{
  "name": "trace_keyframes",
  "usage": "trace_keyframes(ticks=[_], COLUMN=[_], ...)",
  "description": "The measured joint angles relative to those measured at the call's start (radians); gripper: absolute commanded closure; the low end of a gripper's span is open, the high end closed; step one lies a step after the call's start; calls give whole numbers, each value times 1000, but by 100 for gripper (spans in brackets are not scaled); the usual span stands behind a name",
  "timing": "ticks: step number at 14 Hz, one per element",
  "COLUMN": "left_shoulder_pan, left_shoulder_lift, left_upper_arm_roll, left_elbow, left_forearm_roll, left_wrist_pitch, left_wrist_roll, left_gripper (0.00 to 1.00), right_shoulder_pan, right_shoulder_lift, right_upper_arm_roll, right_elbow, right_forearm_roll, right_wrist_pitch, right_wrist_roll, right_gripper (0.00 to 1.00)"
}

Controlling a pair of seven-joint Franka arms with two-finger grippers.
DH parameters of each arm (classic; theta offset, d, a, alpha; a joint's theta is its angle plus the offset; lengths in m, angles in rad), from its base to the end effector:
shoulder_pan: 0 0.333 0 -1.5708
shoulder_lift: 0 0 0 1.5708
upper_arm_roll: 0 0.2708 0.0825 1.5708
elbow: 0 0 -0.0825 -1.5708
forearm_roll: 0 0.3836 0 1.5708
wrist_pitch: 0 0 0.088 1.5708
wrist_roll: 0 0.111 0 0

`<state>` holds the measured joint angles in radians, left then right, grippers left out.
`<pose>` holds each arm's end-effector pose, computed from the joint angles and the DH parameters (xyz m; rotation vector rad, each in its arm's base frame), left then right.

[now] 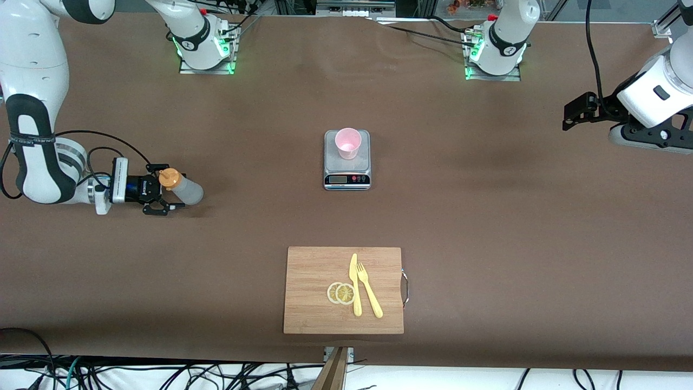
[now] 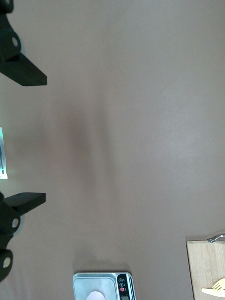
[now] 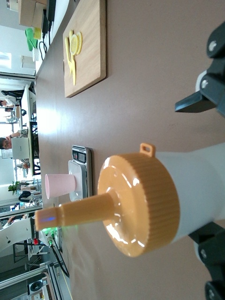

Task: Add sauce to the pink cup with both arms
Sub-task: 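Grasp the white squeeze bottle with the right gripper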

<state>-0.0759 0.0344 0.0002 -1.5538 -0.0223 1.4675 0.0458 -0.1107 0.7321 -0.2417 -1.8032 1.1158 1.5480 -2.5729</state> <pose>0.5490 -0.0443 0.5559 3.1096 -0.1906 -0.1887 0.5360 -0.0921 0.1069 -1.4253 -1.5030 -0.8885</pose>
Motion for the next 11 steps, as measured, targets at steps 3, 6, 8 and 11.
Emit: trace_keyframes(ticks=[3,6,8,11], left_shoulder_pan=[0,0,0,0], left_shoulder_lift=[0,0,0,0], left_upper_arm_roll=[-1,-1,-1,-2], left_elbow=[1,5,5,5], left_forearm_roll=[0,0,0,0], left_wrist_pitch=[0,0,0,-1], left_wrist_roll=[0,0,0,1], left_gripper=[0,0,0,0], right_shoulder_pan=[0,-1,-2,6], right_shoulder_lift=[9,11,11,8], right_upper_arm_roll=[0,-1,-1,-11], right_elbow=[0,0,0,4], right_forearm_roll=[0,0,-1,-4], right_wrist_pitch=[-8,-9,-9,-3], right_wrist_roll=[-6,-9,-9,0], right_gripper=[46,55,59,62])
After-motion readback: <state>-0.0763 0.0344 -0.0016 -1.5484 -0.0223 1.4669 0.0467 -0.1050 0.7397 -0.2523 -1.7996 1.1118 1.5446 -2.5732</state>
